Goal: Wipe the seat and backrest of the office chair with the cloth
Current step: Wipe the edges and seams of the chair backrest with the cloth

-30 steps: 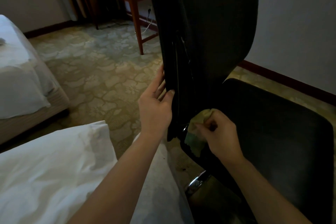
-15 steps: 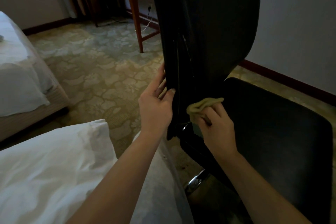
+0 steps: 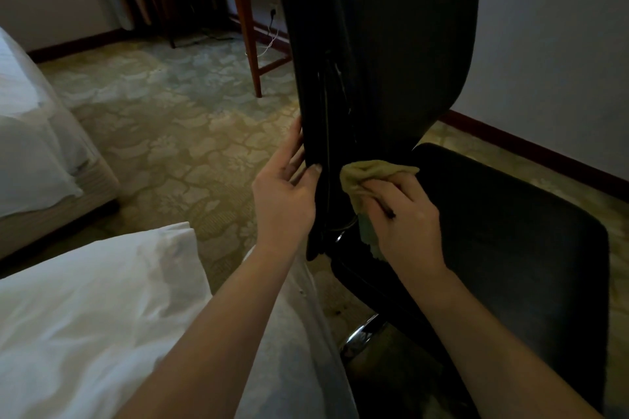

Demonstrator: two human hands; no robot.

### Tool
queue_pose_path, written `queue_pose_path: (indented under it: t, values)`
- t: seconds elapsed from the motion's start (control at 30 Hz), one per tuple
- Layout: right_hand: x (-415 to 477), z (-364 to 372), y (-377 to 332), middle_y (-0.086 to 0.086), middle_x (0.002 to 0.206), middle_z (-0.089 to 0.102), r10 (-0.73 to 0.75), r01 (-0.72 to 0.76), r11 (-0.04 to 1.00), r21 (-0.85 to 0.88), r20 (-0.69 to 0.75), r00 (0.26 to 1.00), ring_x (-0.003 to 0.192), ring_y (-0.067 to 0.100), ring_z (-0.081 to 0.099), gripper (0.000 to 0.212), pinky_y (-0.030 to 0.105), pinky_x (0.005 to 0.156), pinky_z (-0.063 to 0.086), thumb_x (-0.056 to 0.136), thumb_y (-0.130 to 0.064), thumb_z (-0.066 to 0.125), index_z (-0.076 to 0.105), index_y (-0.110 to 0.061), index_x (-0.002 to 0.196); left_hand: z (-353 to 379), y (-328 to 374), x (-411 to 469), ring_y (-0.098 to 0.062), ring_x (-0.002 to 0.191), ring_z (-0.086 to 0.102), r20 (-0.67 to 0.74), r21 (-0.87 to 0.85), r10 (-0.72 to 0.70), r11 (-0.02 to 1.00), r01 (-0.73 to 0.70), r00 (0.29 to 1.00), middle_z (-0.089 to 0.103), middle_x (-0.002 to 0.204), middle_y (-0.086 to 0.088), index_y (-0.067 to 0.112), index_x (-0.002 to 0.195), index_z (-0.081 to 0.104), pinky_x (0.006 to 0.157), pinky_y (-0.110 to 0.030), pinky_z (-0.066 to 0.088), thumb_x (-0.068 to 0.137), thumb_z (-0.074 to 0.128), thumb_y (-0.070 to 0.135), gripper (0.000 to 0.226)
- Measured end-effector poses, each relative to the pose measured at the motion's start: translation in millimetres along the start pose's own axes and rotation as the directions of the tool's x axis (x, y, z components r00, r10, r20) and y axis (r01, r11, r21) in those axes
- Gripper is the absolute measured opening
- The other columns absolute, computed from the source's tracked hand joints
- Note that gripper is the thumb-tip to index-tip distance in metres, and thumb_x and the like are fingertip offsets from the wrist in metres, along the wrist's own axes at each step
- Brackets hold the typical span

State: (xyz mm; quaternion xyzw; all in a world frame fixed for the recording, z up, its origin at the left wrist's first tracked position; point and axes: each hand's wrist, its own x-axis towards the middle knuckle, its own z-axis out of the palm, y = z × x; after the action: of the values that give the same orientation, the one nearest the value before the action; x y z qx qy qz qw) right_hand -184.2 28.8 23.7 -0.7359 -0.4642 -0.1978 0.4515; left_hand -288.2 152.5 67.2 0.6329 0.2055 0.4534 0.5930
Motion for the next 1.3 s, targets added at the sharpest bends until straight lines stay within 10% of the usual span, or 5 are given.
queue_pose_path:
  t: [0.53,0.7,0.83,1.1,1.3]
  values:
    - [-50,20,21,0.010,0.100,0.065,0.177,-0.157,0.982,-0.109,0.218,0.960,0.084,0.018,0.065,0.007,0.039,0.073,0.061,0.084,-0.005,0.078,0.075,-0.004,0.089,-1,2,-1,0.004,0.125,0.058,0.024,0.064,0.020,0.998,-0.021,1.000,0.061,0.125,0.028,0.027,0.149,0.047,0.101,-0.018,0.050,0.095,0.059,-0.009,0.066]
    - [-33,3,1,0.005,0.108,0.060,0.244,-0.246,0.967,0.059,0.044,0.969,0.094,0.006,0.058,0.010,0.014,0.087,0.050,0.088,-0.006,0.073,0.072,-0.005,0.098,-10,-9,4,0.002,0.121,0.061,0.067,0.125,0.003,0.992,-0.011,0.998,0.065,0.125,0.020,0.023,0.149,0.048,0.100,-0.022,0.052,0.095,0.064,0.000,0.060]
    - [-5,1,-10,0.006,0.106,0.059,0.212,-0.206,0.973,0.106,-0.041,0.976,0.092,0.012,0.060,0.008,0.020,0.082,0.051,0.090,-0.009,0.071,0.070,-0.007,0.097,-16,-25,0,0.000,0.121,0.062,0.104,0.159,-0.082,0.985,0.065,0.991,0.066,0.130,0.014,0.023,0.148,0.049,0.104,-0.036,0.053,0.095,0.065,0.001,0.060]
    - [-28,18,12,0.000,0.102,0.055,0.277,-0.291,0.953,0.089,0.148,0.950,0.088,0.011,0.059,0.012,0.028,0.081,0.056,0.088,-0.005,0.072,0.062,-0.009,0.093,-20,-31,-5,0.007,0.128,0.053,0.148,0.211,-0.126,0.973,0.093,0.981,0.057,0.141,0.018,0.051,0.139,0.039,0.097,-0.010,0.047,0.097,0.060,-0.003,0.072]
    - [-55,25,10,-0.012,0.095,0.053,0.411,-0.434,0.894,0.112,0.181,0.893,0.083,0.001,0.056,0.026,0.021,0.074,0.048,0.087,-0.002,0.072,0.060,-0.025,0.086,-25,-39,-5,0.003,0.128,0.056,0.203,0.225,-0.169,0.967,0.122,0.964,0.058,0.127,0.034,0.048,0.146,0.036,0.108,-0.026,0.048,0.099,0.056,-0.004,0.074]
